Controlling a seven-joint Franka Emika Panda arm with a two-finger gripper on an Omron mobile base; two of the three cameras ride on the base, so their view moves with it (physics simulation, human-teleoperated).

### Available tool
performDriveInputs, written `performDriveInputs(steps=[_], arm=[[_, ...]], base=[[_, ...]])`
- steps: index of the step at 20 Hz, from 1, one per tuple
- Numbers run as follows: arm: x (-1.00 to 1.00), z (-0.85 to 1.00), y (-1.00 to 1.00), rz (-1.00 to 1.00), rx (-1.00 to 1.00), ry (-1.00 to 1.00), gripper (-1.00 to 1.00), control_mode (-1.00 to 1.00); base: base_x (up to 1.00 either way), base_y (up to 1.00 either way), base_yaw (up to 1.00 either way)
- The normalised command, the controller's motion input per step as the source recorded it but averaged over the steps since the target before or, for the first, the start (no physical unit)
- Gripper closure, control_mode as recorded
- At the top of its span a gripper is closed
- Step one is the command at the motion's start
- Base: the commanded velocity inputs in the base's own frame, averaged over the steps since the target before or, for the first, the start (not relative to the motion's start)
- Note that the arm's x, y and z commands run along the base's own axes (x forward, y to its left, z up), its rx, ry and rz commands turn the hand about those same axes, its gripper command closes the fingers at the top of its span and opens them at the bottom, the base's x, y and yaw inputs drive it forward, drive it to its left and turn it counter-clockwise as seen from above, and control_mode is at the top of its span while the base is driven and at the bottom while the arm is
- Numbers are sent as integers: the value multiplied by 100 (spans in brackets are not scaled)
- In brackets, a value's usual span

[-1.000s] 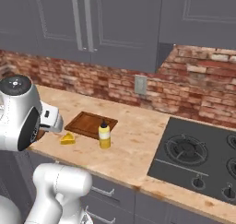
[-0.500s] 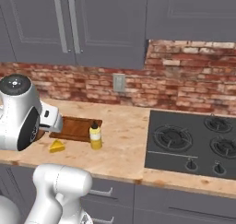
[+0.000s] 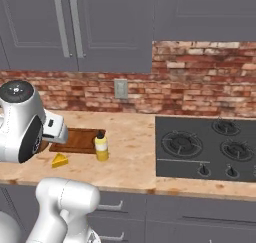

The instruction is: Retrieve the reheated potato from the microwave, then place the potato, cheese, and condiment on the cutting board.

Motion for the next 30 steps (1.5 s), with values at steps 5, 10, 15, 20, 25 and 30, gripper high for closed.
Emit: performDriveInputs(steps=[5,10,15,20,25,30], arm=[[0,0,0,0,0,0,100,100],[0,0,0,0,0,0,100,100],[0,0,0,0,0,0,100,100],[0,0,0,0,0,0,100,100],[0,0,0,0,0,0,100,100],[0,0,0,0,0,0,100,100]], base=[[3,37,-5],[0,35,-1],[5,28,0],[27,13,0],[2,0,0],[0,0,0]])
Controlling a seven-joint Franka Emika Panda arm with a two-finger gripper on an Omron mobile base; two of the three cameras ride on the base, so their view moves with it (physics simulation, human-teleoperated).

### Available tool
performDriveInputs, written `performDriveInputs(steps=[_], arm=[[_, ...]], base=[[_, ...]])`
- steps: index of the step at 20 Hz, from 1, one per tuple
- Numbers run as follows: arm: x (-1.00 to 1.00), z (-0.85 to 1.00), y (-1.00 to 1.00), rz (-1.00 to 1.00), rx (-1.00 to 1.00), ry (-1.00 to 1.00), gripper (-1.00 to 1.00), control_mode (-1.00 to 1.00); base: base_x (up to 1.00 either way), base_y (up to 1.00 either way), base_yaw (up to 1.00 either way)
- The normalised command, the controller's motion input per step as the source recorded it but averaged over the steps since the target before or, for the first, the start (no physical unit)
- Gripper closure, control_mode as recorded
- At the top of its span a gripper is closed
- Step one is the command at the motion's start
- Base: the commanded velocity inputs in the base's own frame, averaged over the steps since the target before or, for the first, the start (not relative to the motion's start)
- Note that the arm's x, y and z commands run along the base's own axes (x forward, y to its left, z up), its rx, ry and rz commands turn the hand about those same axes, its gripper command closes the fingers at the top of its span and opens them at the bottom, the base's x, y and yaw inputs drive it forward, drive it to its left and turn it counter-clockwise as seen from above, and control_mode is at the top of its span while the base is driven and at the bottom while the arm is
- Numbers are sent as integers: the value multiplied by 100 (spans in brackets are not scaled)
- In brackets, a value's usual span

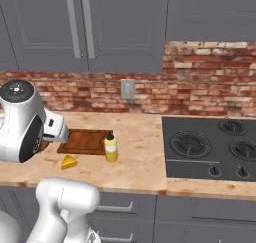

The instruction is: Retrieve the reheated potato from the microwave, then place the potato, cheese, and condiment on the cutting board.

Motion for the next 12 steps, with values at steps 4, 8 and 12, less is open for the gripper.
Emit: performDriveInputs(steps=[4,8,12], arm=[[0,0,0,0,0,0,100,100],[0,0,0,0,0,0,100,-100],[0,0,0,0,0,0,100,-100]], base=[[0,0,0],[0,0,0],[0,0,0]])
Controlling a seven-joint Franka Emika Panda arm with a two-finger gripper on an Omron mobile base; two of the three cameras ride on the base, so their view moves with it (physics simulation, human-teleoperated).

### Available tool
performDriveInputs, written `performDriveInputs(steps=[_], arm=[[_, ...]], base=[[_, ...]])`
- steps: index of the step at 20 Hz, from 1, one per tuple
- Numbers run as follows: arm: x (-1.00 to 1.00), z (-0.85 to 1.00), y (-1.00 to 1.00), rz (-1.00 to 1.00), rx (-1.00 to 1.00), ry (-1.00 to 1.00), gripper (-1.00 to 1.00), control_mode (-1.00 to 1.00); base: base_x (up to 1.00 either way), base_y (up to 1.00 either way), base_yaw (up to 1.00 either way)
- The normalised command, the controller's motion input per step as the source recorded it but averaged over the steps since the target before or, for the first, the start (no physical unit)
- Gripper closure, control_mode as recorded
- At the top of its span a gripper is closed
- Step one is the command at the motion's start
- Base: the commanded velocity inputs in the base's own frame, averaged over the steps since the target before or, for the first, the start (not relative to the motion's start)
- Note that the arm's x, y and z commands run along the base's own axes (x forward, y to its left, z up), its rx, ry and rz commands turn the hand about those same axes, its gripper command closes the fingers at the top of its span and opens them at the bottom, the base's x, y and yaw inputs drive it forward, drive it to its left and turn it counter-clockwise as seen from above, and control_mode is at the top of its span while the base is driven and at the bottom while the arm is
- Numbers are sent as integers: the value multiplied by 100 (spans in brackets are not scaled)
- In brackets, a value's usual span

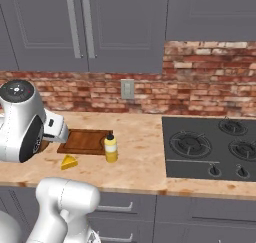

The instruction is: Retrieve the reheated potato from the microwave, then place the potato, cheese, and condiment on the cutting board.

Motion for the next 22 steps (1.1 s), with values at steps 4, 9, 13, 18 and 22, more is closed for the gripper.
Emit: performDriveInputs(steps=[4,9,13,18,22], arm=[[0,0,0,0,0,0,100,-100],[0,0,0,0,0,0,100,-100],[12,0,7,-1,-6,3,100,-100],[21,-6,11,-4,-7,0,100,-100],[46,-11,23,-8,-10,1,100,-100]], base=[[0,0,0],[0,0,0],[0,0,0],[0,0,0],[0,0,0]])
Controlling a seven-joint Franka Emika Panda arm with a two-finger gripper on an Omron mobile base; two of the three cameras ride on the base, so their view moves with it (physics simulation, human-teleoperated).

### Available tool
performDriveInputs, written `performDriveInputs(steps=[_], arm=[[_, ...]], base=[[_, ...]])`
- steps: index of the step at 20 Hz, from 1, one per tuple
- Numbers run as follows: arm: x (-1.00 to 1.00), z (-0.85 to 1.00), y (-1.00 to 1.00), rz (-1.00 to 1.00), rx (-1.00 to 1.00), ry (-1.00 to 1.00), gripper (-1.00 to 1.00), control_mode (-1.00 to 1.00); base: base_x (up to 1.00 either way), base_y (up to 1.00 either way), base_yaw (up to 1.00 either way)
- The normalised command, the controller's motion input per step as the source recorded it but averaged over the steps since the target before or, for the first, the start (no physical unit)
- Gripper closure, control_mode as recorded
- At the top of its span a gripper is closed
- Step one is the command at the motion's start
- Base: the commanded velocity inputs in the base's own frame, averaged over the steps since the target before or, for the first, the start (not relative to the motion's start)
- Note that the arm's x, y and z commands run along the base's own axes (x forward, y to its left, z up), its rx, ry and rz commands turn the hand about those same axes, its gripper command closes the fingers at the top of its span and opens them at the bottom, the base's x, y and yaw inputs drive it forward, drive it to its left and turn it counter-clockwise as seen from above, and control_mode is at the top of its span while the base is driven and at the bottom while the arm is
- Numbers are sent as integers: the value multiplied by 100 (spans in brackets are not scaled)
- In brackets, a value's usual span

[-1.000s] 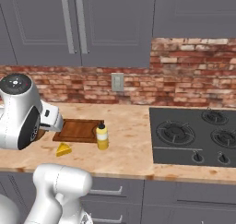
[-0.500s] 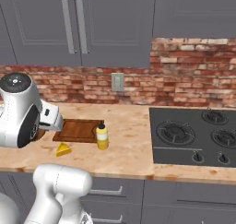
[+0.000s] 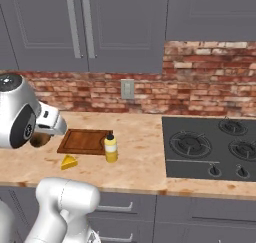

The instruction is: Retrieve the reheated potato from the microwave, then place the potato, cheese, and condiment on the cutting board.

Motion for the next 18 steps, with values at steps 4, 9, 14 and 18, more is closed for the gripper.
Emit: performDriveInputs(steps=[4,9,14,18], arm=[[48,-22,26,-8,-1,10,100,-100],[49,-29,19,-6,0,5,100,-100],[46,-30,14,-6,0,0,100,-100],[39,-32,10,-4,0,0,100,-100]], base=[[0,0,0],[0,0,0],[0,0,0],[0,0,0]])
